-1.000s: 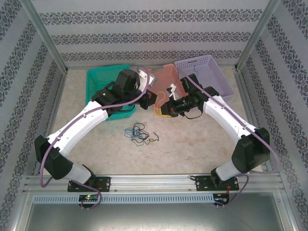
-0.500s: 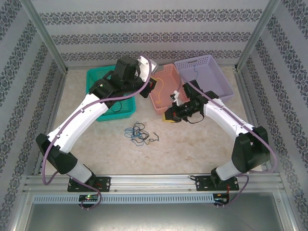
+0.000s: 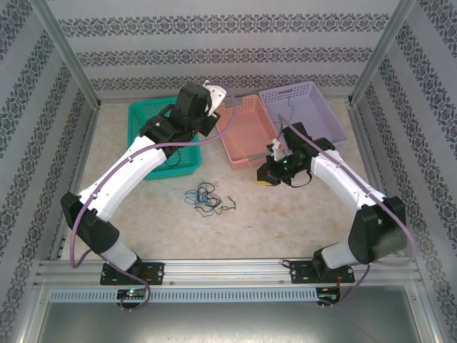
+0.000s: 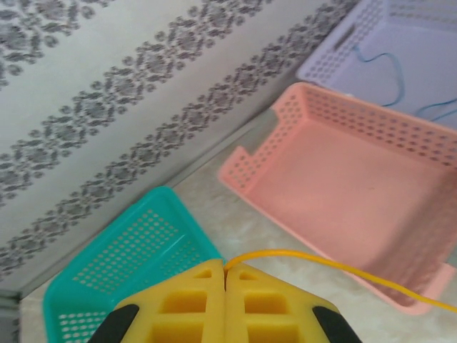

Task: Untangle the cables

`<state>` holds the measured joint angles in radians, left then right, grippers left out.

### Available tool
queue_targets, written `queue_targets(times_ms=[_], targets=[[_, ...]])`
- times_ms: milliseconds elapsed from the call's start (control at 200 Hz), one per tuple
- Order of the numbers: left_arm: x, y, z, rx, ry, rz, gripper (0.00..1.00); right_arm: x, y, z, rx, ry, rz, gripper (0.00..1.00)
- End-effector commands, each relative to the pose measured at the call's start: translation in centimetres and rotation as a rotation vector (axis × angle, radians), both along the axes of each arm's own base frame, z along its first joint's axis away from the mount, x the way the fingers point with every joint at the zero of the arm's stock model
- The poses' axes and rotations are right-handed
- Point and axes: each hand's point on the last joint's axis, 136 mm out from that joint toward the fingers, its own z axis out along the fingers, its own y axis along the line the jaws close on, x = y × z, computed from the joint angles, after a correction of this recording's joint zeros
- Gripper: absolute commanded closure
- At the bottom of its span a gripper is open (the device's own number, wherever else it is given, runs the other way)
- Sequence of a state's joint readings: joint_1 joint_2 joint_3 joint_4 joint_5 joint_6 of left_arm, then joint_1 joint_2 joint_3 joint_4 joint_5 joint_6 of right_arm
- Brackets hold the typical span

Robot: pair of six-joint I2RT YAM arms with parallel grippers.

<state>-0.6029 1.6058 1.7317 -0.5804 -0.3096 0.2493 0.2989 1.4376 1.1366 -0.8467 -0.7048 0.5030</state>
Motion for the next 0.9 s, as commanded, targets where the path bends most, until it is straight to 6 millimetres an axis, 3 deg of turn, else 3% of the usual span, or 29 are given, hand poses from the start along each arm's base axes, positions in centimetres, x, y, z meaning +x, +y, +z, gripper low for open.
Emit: queue_targets(times_ms=[0,210,370,550,674,809,899], targets=[[1.5,3.5,1.7,0.036,-0.087,0.129,1.0,-0.4,-2.7,-0.9,-0.073,0.036,-0.101,1.0],[1.8,5.7,1.5,0.048,-0.089,0.176,1.0,0.0,-3.6,-0.4,-0.053,0.021,-0.124,1.0],[2.0,6.4,-0.1,0.081,-0.055,0.156,1.0,0.3,-3.9,0.4,-0.044,0.002,-0.13,1.0],[1.3,2.9,-4.4,0.04,0.08,-0.03,1.0,2.8,-3.3,5.2,0.029,-0.151,-0.18,1.0],[2.3,2.1,-7.1,0.007,0.155,-0.007,1.0,4.9,-4.9,8.6,-0.011,-0.264,-0.275,1.0],[4.6,-0.4,-7.9,-0.109,0.192,0.003,1.0,7.7,-5.9,11.8,0.017,-0.362,-0.399,1.0],[7.2,-1.9,-8.5,-0.159,0.192,0.025,1.0,9.1,-5.6,12.5,0.031,-0.362,-0.424,1.0]])
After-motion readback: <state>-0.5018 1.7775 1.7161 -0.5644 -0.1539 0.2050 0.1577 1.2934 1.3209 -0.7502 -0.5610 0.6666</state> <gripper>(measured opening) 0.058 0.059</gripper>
